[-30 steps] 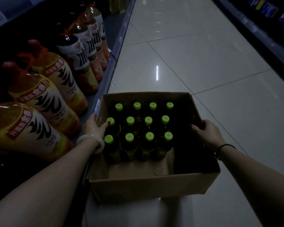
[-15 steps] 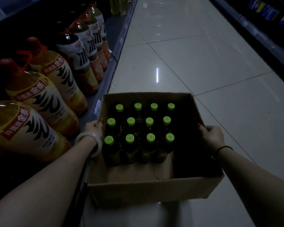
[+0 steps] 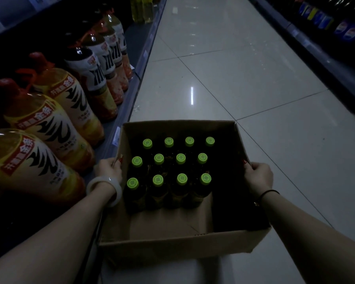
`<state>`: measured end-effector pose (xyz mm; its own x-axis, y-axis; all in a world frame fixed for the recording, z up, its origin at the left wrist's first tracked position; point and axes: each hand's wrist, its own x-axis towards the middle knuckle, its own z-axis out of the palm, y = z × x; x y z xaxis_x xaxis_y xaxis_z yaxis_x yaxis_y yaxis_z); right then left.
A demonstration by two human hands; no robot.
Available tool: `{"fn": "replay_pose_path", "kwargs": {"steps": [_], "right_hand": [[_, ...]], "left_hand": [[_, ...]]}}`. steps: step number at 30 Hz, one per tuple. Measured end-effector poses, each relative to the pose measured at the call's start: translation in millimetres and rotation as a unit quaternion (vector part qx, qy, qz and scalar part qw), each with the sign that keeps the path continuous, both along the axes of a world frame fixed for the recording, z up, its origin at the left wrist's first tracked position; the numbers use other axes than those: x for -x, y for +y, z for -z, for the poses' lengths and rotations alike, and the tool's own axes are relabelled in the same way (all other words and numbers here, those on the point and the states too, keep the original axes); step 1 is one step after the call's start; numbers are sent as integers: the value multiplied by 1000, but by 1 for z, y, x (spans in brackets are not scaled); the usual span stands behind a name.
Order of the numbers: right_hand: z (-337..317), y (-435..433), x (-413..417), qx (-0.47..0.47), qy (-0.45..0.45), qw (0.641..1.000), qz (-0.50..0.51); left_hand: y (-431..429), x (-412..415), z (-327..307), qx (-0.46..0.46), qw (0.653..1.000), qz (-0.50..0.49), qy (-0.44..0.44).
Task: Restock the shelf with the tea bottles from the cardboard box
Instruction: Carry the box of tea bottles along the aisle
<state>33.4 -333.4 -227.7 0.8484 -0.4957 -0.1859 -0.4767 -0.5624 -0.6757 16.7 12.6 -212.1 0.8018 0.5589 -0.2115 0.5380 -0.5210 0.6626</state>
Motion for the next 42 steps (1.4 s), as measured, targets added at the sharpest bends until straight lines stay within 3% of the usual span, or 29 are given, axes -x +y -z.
{"fn": "replay_pose_path", "kwargs": {"steps": [9,19,29,42], "right_hand": [[-16,-11,43,1,35,999,28],[-87,-26,129,-7,130,989,69],[-257,-39,151,13,118,990,76],[-498,-42,66,-4,80,995,64]], "left_hand": [[-9,42,-25,20,999,-36,22],[-23,102,-95,57,989,-25,133],[-48,118,-257,69,989,-39,123],[-50,54,-479,33,996,-42,64]]}}
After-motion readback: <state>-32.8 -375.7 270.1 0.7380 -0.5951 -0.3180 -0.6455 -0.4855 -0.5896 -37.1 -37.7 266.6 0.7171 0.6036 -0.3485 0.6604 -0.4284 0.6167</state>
